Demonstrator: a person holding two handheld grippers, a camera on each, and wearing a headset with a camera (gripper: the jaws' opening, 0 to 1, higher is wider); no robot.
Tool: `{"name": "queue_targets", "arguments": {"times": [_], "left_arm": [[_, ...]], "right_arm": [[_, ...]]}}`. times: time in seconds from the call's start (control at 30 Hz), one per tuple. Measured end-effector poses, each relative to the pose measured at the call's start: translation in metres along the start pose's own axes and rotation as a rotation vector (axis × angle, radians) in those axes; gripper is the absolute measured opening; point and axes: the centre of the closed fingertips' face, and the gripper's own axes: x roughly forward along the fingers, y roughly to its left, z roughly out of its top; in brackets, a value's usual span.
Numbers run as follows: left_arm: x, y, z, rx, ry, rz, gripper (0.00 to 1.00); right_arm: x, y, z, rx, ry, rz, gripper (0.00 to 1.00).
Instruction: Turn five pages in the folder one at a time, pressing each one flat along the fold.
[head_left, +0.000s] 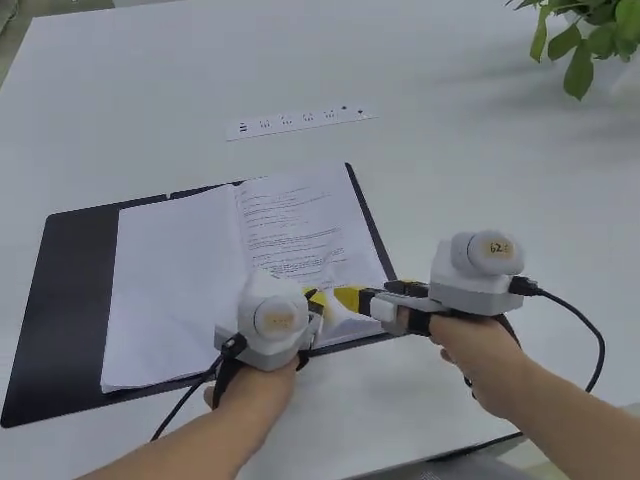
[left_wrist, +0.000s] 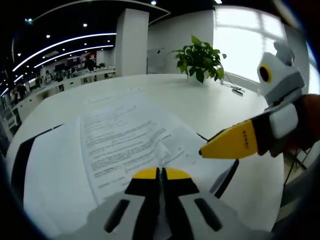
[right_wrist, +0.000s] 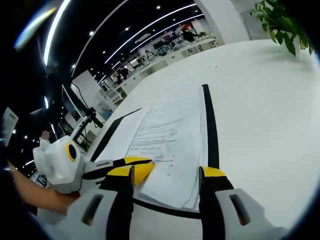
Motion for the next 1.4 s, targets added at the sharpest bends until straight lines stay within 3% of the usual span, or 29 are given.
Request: {"name": "queue_targets", "arguments": {"times": [0.4, 0.57, 0.7, 0.83, 0.97, 1.17, 1.4], "left_arm": [[0.001, 0.000, 0.001, -0.009, -0.011, 0.001, 0.01], [0.002, 0.000, 0.000, -0.021, -0.011, -0.002, 0.01], [0.001, 0.000, 0.000, -0.028, -0.011, -0.002, 0.02], [0.001, -0.002, 0.000, -0.037, -0.012, -0.005, 0.04], [0.000, -0.002, 0.001, -0.048, -0.002, -0.009, 0.04], [-0.017, 0.004, -0.002, -0.051, 0.041, -0.010, 0.14], [-0.049, 0.019, 0.006, -0.044, 0.009, 0.002, 0.15]], "right_arm": [[0.000, -0.007, 0.000, 0.046, 0.003, 0.005, 0.38], [-0.003, -0.011, -0.006, 0.135, 0.033, 0.012, 0.23], [-0.005, -0.013, -0.009, 0.142, 0.038, -0.002, 0.15], [-0.009, -0.016, -0.011, 0.141, 0.038, -0.021, 0.00], [-0.012, -0.019, -0.008, 0.160, 0.016, -0.039, 0.00], [-0.017, -0.008, 0.001, 0.176, -0.020, -0.024, 0.00], [-0.022, 0.014, 0.015, 0.226, -0.073, 0.033, 0.00]]}}
